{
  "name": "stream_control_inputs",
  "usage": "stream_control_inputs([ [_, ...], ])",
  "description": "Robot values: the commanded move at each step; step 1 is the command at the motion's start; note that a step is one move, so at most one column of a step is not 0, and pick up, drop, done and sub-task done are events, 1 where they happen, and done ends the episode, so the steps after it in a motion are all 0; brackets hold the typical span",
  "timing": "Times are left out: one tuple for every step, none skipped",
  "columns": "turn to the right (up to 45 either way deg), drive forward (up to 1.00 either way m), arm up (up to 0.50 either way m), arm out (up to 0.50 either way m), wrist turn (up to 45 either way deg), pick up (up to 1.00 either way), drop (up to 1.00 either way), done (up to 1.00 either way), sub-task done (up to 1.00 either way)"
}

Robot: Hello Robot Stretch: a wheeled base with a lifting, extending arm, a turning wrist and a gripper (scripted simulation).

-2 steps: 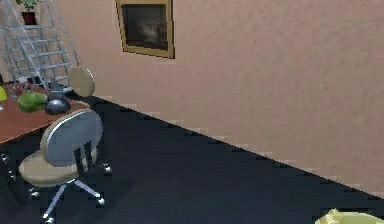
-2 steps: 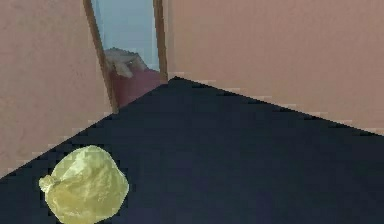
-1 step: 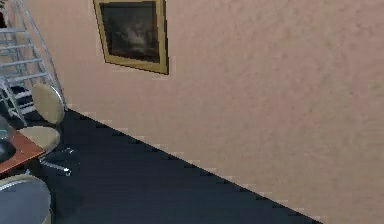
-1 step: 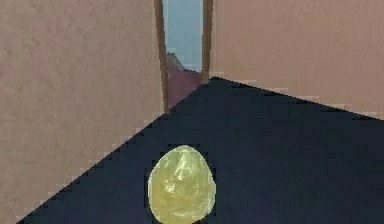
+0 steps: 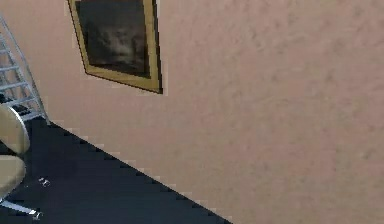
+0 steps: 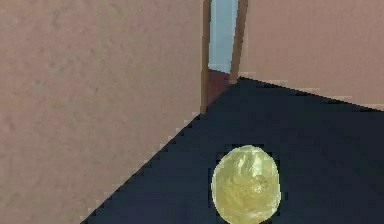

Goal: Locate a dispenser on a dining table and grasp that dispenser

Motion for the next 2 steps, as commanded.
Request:
stream_control_inputs([
  [-9.0,0.0,0.0,0.0,0.0,0.0,0.0,0.0,0.0],
  [0.0,0.6,0.0,0.0,0.0,0.0,0.0,0.0,0.0],
])
